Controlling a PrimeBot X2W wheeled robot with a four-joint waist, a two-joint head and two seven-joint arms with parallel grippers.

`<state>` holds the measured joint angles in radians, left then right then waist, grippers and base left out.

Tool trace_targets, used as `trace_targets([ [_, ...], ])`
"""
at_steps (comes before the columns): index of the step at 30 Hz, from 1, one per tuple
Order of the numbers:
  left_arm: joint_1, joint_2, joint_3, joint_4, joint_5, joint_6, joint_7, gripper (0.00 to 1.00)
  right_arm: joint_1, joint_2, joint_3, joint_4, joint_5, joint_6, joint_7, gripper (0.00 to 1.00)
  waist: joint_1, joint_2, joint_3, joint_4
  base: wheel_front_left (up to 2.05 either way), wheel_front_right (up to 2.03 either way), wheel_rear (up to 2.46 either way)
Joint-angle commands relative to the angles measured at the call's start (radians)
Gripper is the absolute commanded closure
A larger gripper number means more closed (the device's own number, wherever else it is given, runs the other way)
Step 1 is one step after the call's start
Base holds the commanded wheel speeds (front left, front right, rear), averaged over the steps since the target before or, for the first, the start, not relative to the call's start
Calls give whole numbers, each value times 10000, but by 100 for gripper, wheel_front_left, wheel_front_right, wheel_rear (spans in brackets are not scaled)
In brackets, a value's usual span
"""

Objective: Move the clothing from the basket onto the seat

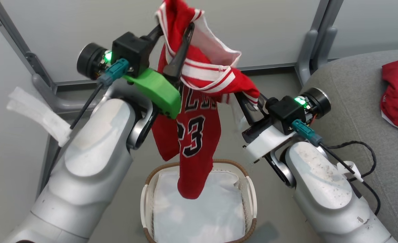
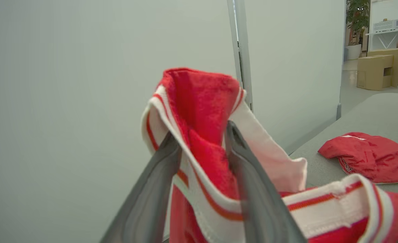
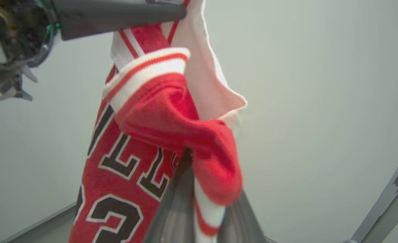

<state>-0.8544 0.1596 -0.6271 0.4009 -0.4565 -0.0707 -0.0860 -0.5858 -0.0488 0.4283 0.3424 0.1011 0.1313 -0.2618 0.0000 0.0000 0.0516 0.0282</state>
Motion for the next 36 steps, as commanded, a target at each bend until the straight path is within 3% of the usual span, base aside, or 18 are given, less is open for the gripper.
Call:
trace_targets([
  [1, 382, 94, 98, -10, -178, 92, -140, 0, -112, -28, -113, -135, -110, -11, -49, 100, 0, 0, -3, -28, 0, 0, 0],
  [10, 2164, 6, 255, 158, -725, 288, -1118, 0, 308, -31, -1067, -777, -818, -11, -49, 100, 0, 0, -80, 44, 0, 0, 0],
  [21, 4072, -25, -305, 757, -927, 84, -1468, 0, 834, -82, -1972, -1334, -1672, -11, -49, 100, 0, 0, -69, -2, 0, 0, 0],
  [36, 4751, -127, -1019, 621, -494, -109, -1708, 0, 1530, -566, -3057, -1589, -1780, -11, -49, 100, 0, 0, 17, -215, 0, 0, 0],
])
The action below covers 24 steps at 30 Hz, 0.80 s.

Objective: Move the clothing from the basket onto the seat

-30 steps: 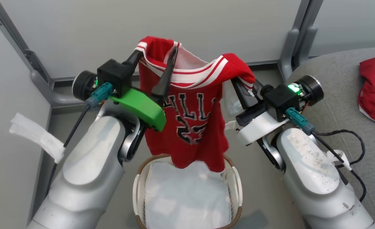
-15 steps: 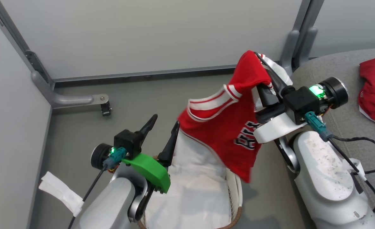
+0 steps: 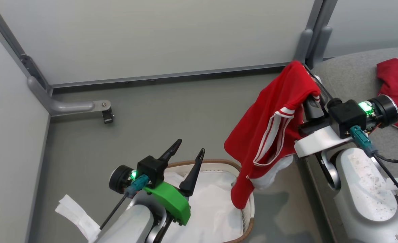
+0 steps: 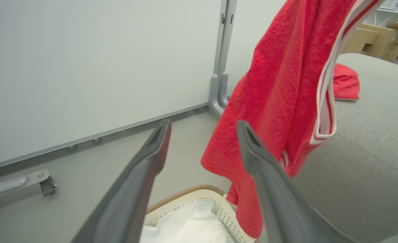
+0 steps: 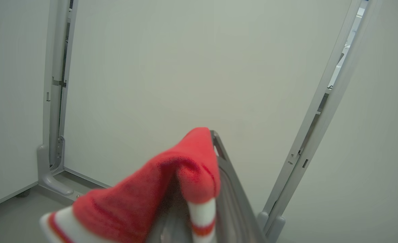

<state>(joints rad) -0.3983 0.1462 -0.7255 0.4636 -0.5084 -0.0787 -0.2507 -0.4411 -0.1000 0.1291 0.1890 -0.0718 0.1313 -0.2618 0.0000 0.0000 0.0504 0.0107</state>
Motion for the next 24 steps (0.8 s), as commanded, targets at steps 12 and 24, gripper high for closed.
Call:
trace_targets([
  [12, 98, -53, -223, -315, 282, 33, -114, 0, -175, -239, -274, -329, -97, -11, -49, 100, 0, 0, 329, -790, 0, 0, 0],
  [24, -503, 22, -396, -619, 538, 75, -38, 0, -354, -654, -566, -973, 11, -12, -49, 100, 0, 0, 1262, -2739, 0, 0, 0],
])
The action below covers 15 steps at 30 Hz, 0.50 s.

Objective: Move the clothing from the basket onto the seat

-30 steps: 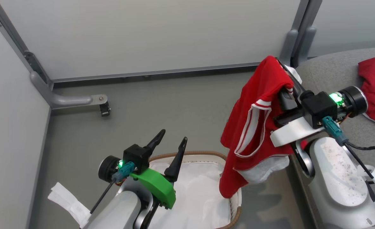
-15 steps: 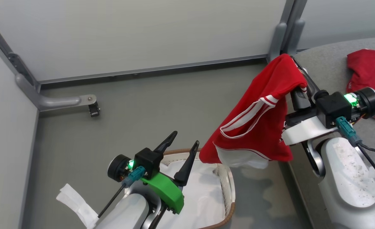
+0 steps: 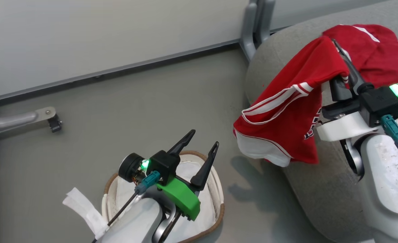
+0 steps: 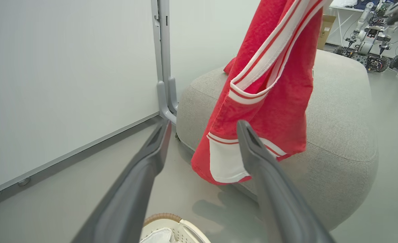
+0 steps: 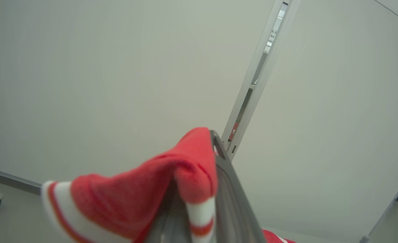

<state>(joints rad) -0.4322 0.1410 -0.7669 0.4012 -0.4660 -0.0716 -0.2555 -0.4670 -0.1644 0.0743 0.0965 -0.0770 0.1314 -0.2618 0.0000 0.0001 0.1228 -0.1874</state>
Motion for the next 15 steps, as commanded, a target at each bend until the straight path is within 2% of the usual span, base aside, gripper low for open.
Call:
trace_targets([
  [1, -225, 79, -22, -1, 159, -1, 29, 0, -84, -10, -75, -63, 75, -13, -49, 100, 0, -1, 601, -871, 0, 0, 0],
  [9, -604, 17, -409, -58, 401, -50, 220, 0, 32, 174, -368, -59, 179, -13, -49, 100, 0, -1, 1189, -1702, 0, 0, 0],
  [15, -809, 58, -569, -140, 524, -57, 295, 0, -369, 108, -274, 224, 304, -13, -49, 100, 0, -1, 1647, -1800, 0, 0, 0],
])
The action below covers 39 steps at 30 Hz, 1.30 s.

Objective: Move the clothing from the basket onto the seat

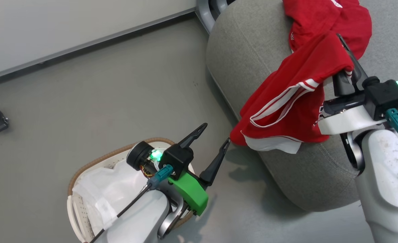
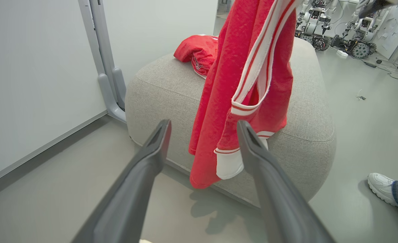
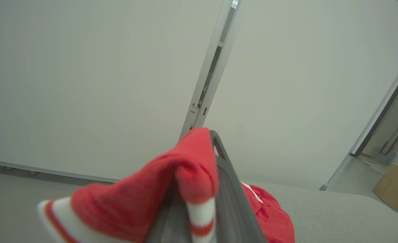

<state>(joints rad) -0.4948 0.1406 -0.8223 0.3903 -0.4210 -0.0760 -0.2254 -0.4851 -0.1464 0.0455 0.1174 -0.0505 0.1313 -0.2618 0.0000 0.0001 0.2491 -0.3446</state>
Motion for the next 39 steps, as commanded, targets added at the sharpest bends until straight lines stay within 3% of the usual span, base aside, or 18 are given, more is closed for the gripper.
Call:
trace_targets([
  [1, -194, 70, -26, -45, 91, -15, 4, 0, -293, -120, 32, 63, 37, -11, -49, 100, 0, -1, 438, -212, 0, 0, 0],
  [5, -311, 133, -123, -81, 167, -29, 53, 0, -1271, -560, 253, 302, -142, -11, -49, 100, 0, -1, 738, -27, 0, 0, 0],
  [10, -412, 138, -236, -183, 246, -26, 89, 0, -3070, -1618, 303, 643, -215, -12, 242, 100, 0, -1, 1086, 362, 0, 0, 0],
  [20, -892, 267, -412, -728, 572, 128, 186, 0, -7039, -4315, -110, 2326, 150, -12, 1246, 100, 0, -1, 2298, 1375, 0, 0, 0],
  [25, -1146, 307, -573, -1096, 804, 161, 310, 0, -8078, -5713, -681, 3313, -56, -12, 1612, 100, 0, -1, 2975, 1905, 0, 0, 0],
  [27, -1237, 307, -612, -1226, 879, 191, 375, 0, -8100, -5989, -1015, 3826, -53, -12, 1571, 100, 0, -1, 3205, 2049, 0, 0, 0],
  [32, -1413, 396, -616, -1595, 948, 293, 559, 0, -7176, -5879, -1951, 5247, -10, -12, 1256, 100, 0, -1, 3677, 2196, 0, 0, 0],
  [36, -1457, 590, -577, -1863, 996, 394, 688, 0, -6101, -5110, -2755, 6434, -224, -12, 657, 100, 0, -1, 3929, 2117, 0, 0, 0],
  [39, -1459, 728, -572, -2064, 1011, 477, 809, 0, -5372, -4192, -3134, 7209, -486, -12, 280, 100, 0, -1, 4019, 1959, 0, 0, 0],
])
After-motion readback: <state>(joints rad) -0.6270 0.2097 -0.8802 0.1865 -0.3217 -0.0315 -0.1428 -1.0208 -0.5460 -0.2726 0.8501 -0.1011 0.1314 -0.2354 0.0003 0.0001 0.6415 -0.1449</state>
